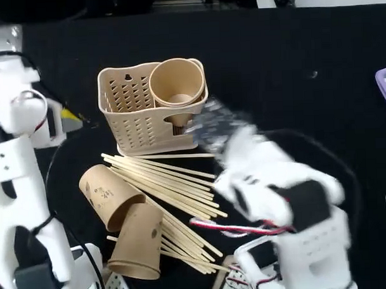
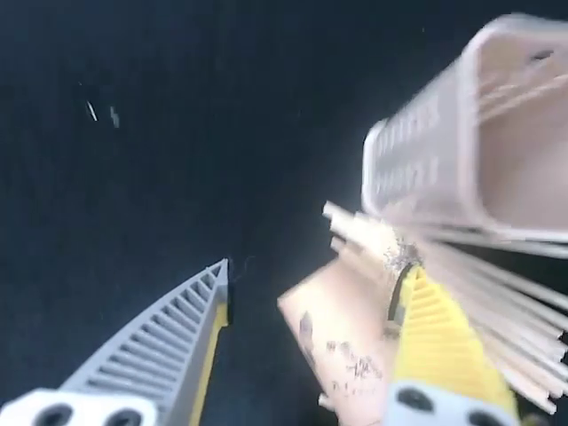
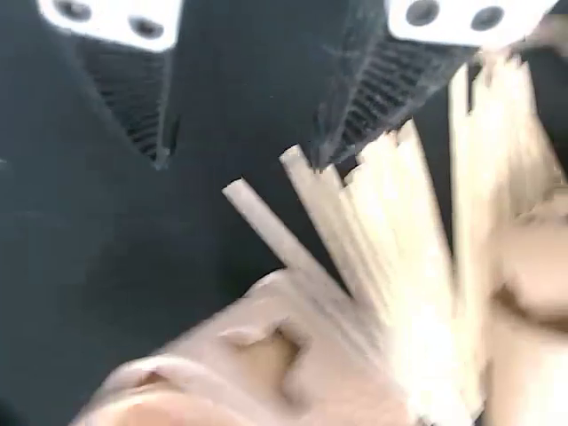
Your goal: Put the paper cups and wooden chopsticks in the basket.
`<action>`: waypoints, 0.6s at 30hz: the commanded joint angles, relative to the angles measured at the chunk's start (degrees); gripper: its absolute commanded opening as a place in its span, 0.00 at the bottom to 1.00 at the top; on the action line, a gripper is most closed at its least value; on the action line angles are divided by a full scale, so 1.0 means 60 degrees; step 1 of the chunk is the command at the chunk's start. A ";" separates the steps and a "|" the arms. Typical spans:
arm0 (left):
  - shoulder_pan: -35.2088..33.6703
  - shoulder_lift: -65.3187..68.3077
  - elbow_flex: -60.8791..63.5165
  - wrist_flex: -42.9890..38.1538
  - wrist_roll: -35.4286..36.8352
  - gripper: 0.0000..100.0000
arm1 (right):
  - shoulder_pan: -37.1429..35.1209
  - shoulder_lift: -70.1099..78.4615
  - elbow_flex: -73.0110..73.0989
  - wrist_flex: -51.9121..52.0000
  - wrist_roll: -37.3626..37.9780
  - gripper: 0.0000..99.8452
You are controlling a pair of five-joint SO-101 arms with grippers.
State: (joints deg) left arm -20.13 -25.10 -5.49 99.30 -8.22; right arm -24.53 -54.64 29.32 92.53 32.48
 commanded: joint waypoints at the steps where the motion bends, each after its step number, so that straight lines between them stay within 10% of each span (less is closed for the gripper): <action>1: -0.0755 -0.0454 0.2161 -0.0835 -0.0117 0.31 | -0.1700 -0.0359 0.1634 -0.1187 0.0132 0.25; 18: -0.3802 -0.0923 0.6733 -0.3810 0.0029 0.31 | -0.4938 0.0403 0.4212 -0.6593 -0.0542 0.25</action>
State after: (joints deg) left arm -41.85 -29.41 31.34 82.51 -8.22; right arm -51.69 -55.25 55.08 56.75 29.85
